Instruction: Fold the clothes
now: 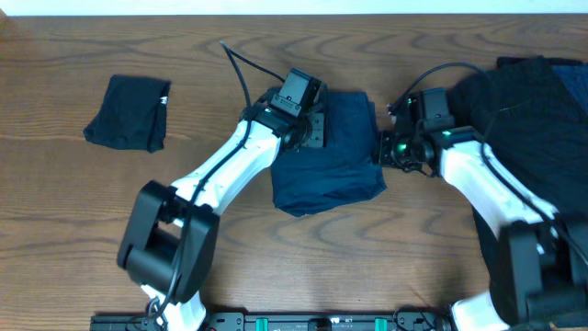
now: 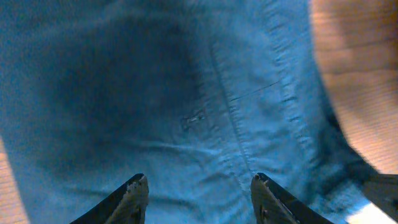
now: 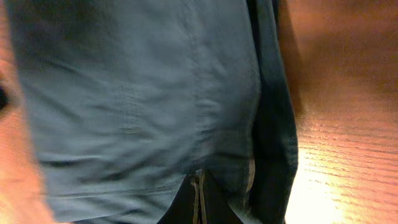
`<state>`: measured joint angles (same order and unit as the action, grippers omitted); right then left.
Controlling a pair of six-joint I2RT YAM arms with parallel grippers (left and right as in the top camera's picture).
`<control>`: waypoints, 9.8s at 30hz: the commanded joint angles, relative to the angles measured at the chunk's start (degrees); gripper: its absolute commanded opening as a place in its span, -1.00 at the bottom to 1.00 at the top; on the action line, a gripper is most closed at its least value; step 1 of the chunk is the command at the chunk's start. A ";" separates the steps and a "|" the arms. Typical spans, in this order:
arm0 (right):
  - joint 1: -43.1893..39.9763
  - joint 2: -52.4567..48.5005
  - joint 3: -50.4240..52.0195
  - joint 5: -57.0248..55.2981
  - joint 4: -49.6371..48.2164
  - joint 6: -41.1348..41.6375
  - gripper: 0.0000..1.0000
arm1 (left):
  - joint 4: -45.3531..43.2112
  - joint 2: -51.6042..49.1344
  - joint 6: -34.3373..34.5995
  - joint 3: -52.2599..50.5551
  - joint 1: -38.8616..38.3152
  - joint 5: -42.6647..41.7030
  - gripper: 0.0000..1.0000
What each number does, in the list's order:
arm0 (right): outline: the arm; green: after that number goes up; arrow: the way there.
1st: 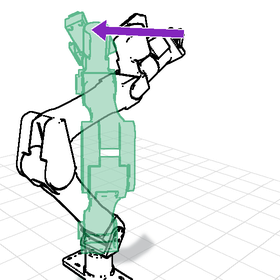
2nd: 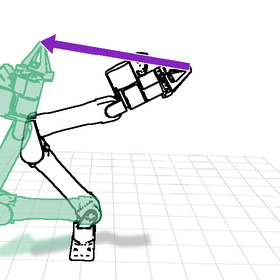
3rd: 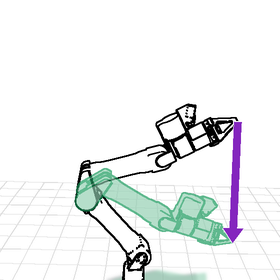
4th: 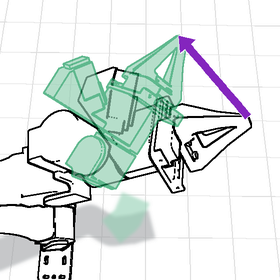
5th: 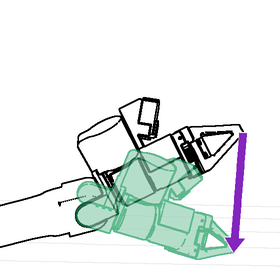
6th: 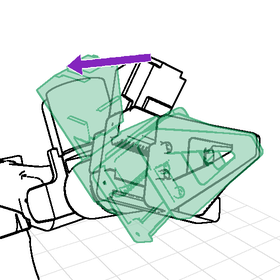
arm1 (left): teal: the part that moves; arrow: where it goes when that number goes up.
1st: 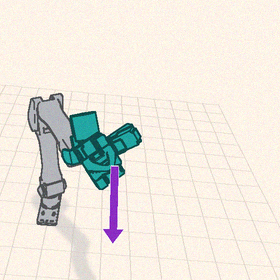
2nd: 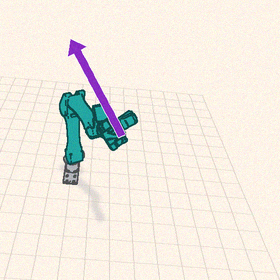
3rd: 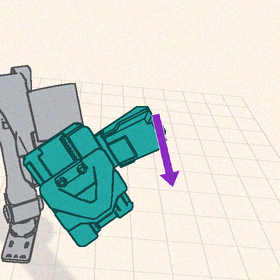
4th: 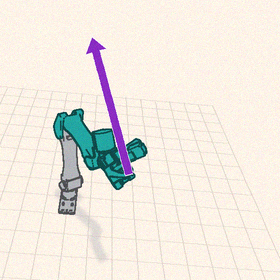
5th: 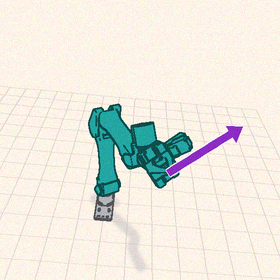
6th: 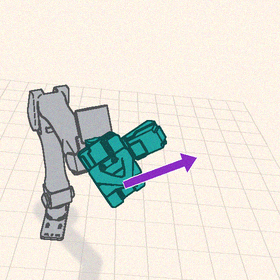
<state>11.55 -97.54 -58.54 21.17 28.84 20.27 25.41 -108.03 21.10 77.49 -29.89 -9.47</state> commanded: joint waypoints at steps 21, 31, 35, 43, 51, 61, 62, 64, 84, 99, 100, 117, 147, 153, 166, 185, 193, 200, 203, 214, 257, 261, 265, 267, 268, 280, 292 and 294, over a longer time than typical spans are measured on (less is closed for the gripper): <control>0.52 -15.41 0.28 -1.27 5.73 1.14 -0.97 | -1.53 -1.07 -2.40 1.51 -0.11 0.96 0.20; 0.52 -15.41 0.28 -0.79 6.05 1.77 -0.96 | 8.26 4.72 1.07 -0.02 -2.62 -7.78 -0.88; 0.52 -15.41 0.28 0.26 6.12 1.81 -0.96 | 8.00 3.13 1.03 -1.49 -5.42 -10.16 -0.88; 0.52 -15.41 0.28 0.26 6.32 1.81 -0.95 | 6.54 -4.70 2.12 -1.55 -8.96 -10.25 -0.88; 0.48 -15.39 0.13 2.86 6.71 1.75 -0.96 | 6.97 -12.76 2.08 -1.57 -9.20 -10.69 -0.88; -2.43 -9.29 -10.34 12.44 12.70 -8.50 -0.86 | 7.45 -11.23 -0.09 -1.51 -9.18 -10.69 -0.88; -2.60 -8.66 -11.15 11.96 11.30 -8.92 -0.88 | 7.34 -10.47 -0.09 -1.51 -9.18 -10.71 -0.88; -2.73 -8.20 -11.98 11.02 7.28 -9.22 -0.92 | 7.37 -8.24 -0.09 -1.42 -9.18 -10.71 -0.88; -0.59 -17.53 -10.93 0.22 -28.89 -9.16 -0.92 | -3.08 -1.68 0.61 -1.42 -10.60 -10.67 -0.88; -1.01 -24.46 -11.13 0.26 -35.36 -9.20 -0.78 | -2.14 -10.95 0.59 -1.42 -11.45 -10.69 -0.88; -1.25 -23.37 -11.17 0.26 -35.36 -9.20 -0.75 | -2.14 -10.91 0.59 -1.42 -11.45 -10.69 -0.88; -12.24 -2.16 -11.15 0.02 -7.39 -9.20 0.99 | 7.28 0.98 3.26 -1.42 -10.69 -10.43 -0.85; -13.09 -2.23 -11.08 -0.20 -3.69 -9.20 0.98 | 11.82 -0.46 10.71 -13.40 -5.29 4.70 -0.85; -13.09 -2.23 -11.08 -0.22 -3.69 -9.20 0.98 | 11.58 -0.46 10.45 -13.97 1.60 10.95 -0.85; -13.09 -2.23 -11.08 -0.20 -3.69 -9.20 0.98 | -9.92 -0.44 -0.61 -13.79 16.17 22.29 -0.34; -13.09 -2.23 -11.08 -0.20 -3.69 -9.20 0.98 | 2.21 15.32 12.24 -9.05 8.35 5.60 0.11; -13.09 -2.23 -11.08 -0.20 -3.69 -9.20 0.98 | -1.44 6.93 12.48 -9.07 -1.27 5.62 -0.71; -13.09 -2.23 -11.08 -0.20 -3.69 -9.20 0.99 | 0.28 -1.57 12.59 -9.07 -3.54 5.66 -0.71; -13.09 -2.23 -11.08 -0.20 -3.69 -9.20 0.98 | 4.22 -2.58 11.93 -9.07 -2.91 6.05 -0.71; -13.09 -2.23 -11.08 -0.20 -3.69 -9.20 0.99 | 16.50 -2.25 5.42 -9.05 1.38 10.56 -0.73; -13.09 -2.23 -11.08 -0.20 -3.69 -9.20 0.99 | 18.14 1.70 10.49 -9.79 12.52 13.86 0.96; -13.09 -2.23 -11.08 -0.20 -3.69 -9.20 0.98 | 17.51 0.02 10.49 -9.79 12.52 13.86 0.96; -13.09 -2.23 -11.08 -0.20 -3.69 -9.20 0.98 | 16.74 -1.40 10.49 -9.79 12.52 13.84 0.96; -13.09 -2.23 -11.08 -0.20 -3.69 -9.20 0.98 | 16.20 -2.27 10.49 -9.90 12.52 13.81 0.96; -13.09 -2.23 -11.08 -0.22 -3.69 -9.20 0.98 | 15.80 -2.86 10.49 -10.03 12.52 13.79 0.96; -13.09 -2.23 -11.08 -0.20 -3.69 -9.20 0.98 | 13.07 -6.10 10.49 -12.90 12.52 12.68 0.33; -13.09 -2.23 -11.08 -0.20 -3.69 -9.20 0.99 | 14.14 -6.08 10.47 -12.87 12.61 12.72 0.28; -13.09 -2.23 -11.08 -0.20 -3.69 -9.20 0.99 | 14.34 -5.70 9.97 -12.70 13.07 12.72 0.36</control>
<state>-1.21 -99.85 -69.67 20.95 25.06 11.27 37.93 -109.93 31.46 67.44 -17.76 0.27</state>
